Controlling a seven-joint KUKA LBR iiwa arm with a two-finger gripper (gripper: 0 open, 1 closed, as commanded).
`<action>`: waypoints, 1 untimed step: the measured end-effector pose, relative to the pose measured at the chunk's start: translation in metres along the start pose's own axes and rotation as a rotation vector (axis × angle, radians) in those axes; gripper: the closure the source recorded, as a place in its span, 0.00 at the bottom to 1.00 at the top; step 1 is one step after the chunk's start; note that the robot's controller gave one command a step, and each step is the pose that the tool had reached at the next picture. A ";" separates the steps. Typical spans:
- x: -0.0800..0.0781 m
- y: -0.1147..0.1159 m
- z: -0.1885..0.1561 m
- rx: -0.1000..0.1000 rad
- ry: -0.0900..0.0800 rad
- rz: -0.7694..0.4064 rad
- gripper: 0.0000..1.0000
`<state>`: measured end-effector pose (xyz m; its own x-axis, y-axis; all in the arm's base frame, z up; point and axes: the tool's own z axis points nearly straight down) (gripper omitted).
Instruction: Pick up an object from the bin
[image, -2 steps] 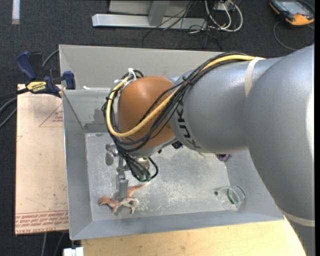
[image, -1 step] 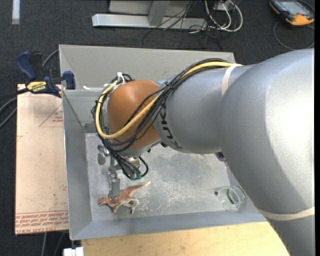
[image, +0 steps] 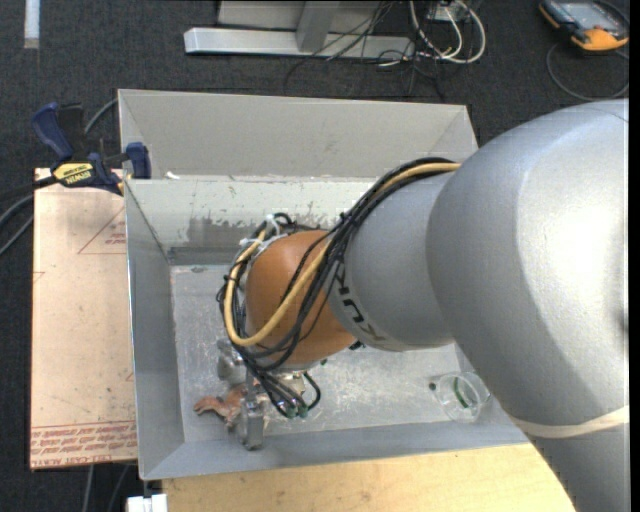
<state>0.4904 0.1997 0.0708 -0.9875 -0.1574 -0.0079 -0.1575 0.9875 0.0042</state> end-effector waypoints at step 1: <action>-0.045 -0.031 0.000 0.000 0.006 -0.338 1.00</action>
Offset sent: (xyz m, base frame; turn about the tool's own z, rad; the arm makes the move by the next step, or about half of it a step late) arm 0.0000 0.0000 0.0000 0.0000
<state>0.5399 0.1762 0.0712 -0.8796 -0.4757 -0.0026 -0.4757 0.8796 0.0019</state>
